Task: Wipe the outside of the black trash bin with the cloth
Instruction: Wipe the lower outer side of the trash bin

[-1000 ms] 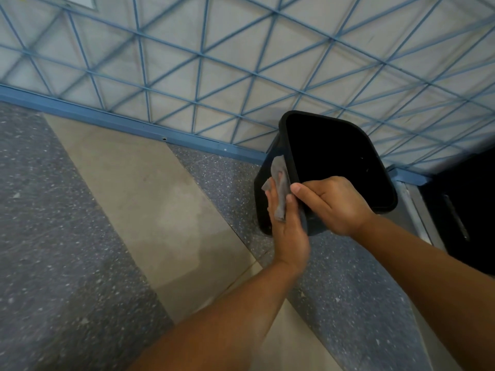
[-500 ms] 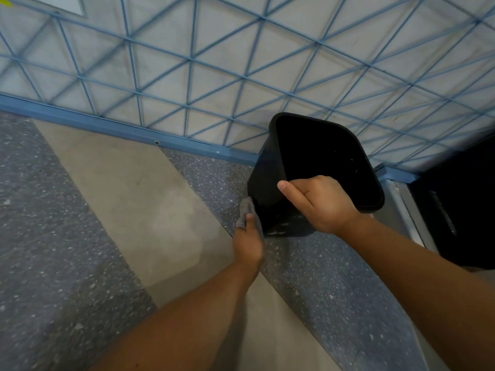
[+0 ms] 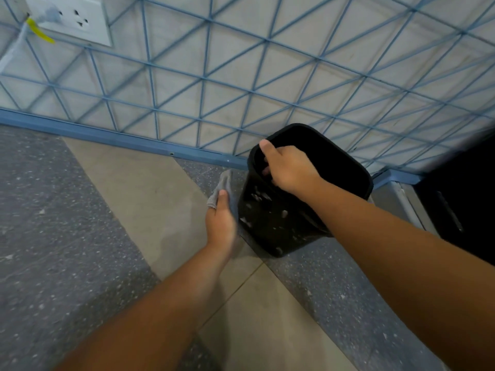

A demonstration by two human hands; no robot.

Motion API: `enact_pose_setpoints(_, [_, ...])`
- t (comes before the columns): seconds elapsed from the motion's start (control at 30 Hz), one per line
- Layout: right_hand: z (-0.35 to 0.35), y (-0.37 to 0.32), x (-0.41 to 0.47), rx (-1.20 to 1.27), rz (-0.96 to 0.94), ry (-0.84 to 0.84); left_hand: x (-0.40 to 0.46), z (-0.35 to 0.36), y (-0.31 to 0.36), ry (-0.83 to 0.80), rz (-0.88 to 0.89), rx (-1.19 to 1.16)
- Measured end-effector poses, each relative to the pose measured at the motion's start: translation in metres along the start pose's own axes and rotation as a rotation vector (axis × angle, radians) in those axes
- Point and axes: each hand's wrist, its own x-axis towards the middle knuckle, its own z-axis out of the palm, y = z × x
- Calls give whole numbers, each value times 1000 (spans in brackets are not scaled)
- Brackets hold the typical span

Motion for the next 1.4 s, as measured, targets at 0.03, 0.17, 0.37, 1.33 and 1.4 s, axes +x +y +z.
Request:
enact_pose_setpoints(0.03, [-8, 3, -3, -39, -43, -2, -1, -1, 2, 1, -13, -10])
enact_pose_setpoints(0.17, [-42, 36, -33, -281, -287, -184, -9, 7, 2, -4, -33, -27])
enact_pose_setpoints(0.37, [-48, 86, -64, -491, -749, -313, -12, 16, 0, -32, -71, -43])
enact_pose_setpoints(1.33, [-8, 59, -42, -367, -486, -42, 40, 81, -16, -381, -22, -55])
enact_pose_setpoints(1.4, [-7, 61, -41, -364, -498, -37, 38, 80, -26, -367, -5, -49])
